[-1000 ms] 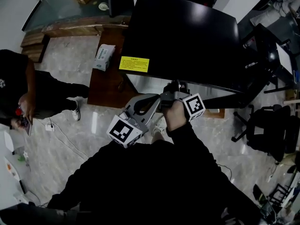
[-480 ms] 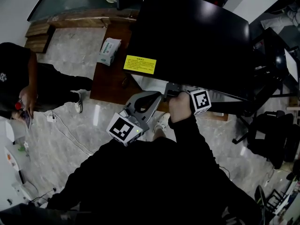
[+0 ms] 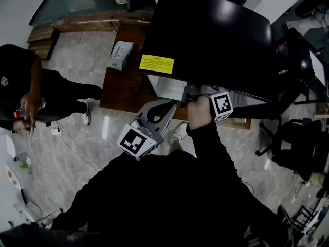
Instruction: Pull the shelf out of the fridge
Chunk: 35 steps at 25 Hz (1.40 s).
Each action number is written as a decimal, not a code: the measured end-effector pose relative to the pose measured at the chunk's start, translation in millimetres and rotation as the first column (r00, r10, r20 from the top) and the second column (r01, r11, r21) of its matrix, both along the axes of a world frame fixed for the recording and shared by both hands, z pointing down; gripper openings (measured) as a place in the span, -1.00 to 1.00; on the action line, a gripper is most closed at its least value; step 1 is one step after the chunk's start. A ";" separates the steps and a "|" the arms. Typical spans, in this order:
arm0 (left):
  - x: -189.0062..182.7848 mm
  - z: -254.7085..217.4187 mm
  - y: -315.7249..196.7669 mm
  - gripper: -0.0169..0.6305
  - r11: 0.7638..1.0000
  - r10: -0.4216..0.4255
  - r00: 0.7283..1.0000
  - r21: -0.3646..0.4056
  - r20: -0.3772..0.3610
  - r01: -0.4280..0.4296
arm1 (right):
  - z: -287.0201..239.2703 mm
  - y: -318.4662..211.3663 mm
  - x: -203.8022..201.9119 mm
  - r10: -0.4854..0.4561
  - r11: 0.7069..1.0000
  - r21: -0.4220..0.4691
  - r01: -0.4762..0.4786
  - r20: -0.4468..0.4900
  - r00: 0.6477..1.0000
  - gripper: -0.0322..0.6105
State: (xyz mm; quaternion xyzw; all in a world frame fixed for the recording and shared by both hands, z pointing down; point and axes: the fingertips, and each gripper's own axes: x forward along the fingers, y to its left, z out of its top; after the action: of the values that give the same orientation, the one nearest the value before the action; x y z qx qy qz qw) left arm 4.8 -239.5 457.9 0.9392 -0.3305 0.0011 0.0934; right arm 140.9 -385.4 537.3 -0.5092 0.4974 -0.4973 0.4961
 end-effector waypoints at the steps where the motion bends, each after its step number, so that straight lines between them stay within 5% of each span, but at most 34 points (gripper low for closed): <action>1: -1.0 -0.9 3.5 -0.93 1.000 0.000 1.000 -0.001 0.001 0.000 | -0.4 3.2 -0.3 -0.001 1.000 0.000 0.001 -0.002 1.000 -0.81; 35: -11.2 -22.2 121.5 -0.93 0.993 0.098 0.995 0.073 -0.004 -0.097 | -7.0 152.8 -20.1 -0.012 0.999 0.033 0.013 -0.024 1.000 -0.81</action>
State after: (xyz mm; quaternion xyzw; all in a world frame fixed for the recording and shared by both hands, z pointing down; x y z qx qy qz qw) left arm -6.5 -118.0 435.7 0.9570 -0.2836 -0.0096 0.0603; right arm 120.8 -232.7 530.3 -0.5034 0.5147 -0.4859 0.4954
